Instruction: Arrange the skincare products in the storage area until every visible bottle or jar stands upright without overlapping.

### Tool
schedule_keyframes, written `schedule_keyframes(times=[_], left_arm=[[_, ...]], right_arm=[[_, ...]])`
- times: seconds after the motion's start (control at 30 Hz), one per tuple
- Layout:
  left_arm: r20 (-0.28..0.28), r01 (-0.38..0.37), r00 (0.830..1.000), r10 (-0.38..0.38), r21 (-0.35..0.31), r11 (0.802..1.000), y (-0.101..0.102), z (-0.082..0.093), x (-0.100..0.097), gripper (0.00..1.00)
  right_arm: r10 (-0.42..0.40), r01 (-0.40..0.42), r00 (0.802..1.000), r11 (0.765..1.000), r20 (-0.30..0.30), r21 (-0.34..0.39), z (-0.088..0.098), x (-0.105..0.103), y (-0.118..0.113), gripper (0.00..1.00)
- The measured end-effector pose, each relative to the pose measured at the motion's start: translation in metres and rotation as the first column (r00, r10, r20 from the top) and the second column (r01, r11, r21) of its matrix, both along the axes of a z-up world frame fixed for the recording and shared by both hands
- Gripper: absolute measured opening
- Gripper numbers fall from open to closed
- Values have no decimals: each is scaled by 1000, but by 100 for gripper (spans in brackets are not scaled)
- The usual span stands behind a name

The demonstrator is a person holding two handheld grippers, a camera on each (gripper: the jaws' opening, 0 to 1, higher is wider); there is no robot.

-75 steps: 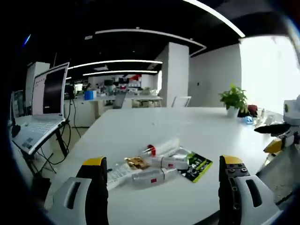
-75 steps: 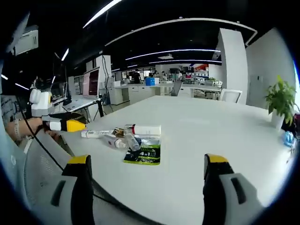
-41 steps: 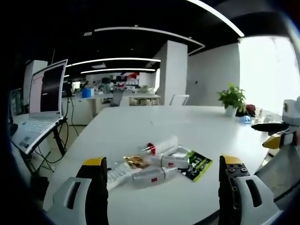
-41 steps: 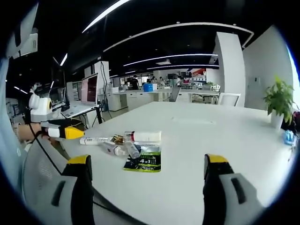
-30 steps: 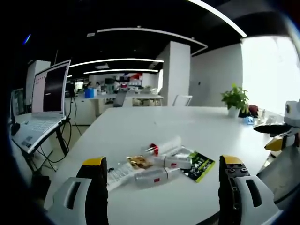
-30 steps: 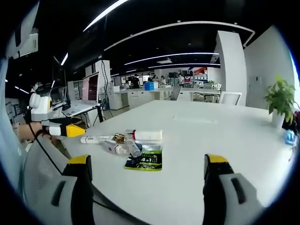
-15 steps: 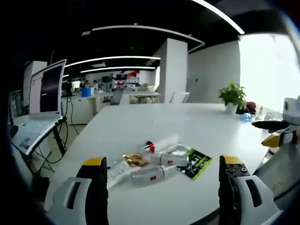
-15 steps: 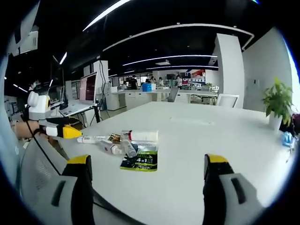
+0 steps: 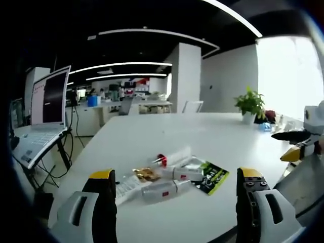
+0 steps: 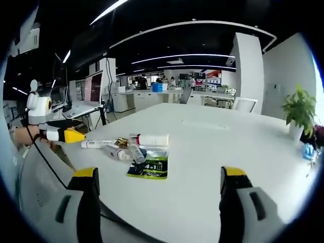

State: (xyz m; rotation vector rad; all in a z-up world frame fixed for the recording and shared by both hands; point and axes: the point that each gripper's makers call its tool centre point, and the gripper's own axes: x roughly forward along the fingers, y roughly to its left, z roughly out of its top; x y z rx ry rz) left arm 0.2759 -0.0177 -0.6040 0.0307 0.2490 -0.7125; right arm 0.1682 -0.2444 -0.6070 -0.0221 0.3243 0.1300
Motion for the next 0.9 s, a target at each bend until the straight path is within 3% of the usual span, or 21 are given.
schedule_keyframes(times=[0.2, 0.27, 0.33, 0.4, 0.63, 0.9], left_arm=[[-5, -2, 1000, 2, 2, 1000, 2, -1, 0, 97], [3, -3, 1000, 3, 2, 1000, 3, 0, 1, 97], [-7, 3, 1000, -3, 12, 1000, 3, -3, 0, 97], [-11, 7, 1000, -7, 9, 1000, 3, -3, 0, 97], [-31, 14, 999, -14, 9, 1000, 4, -5, 0, 97], [-39, 28, 999, -28, 7, 1000, 3, -4, -2, 97]], right_arm=[[27, -29, 998, 999, -53, -32, -8, -2, 5, 100], [44, -46, 997, 999, -55, -24, -6, -4, 5, 100], [56, -54, 996, 998, -69, 31, -5, -4, 7, 100], [74, -73, 993, 997, -91, 10, -5, -3, 6, 100], [160, -164, 985, 984, -69, -69, 19, 19, 11, 100], [281, -294, 954, 946, -107, -138, 31, 55, 17, 100]])
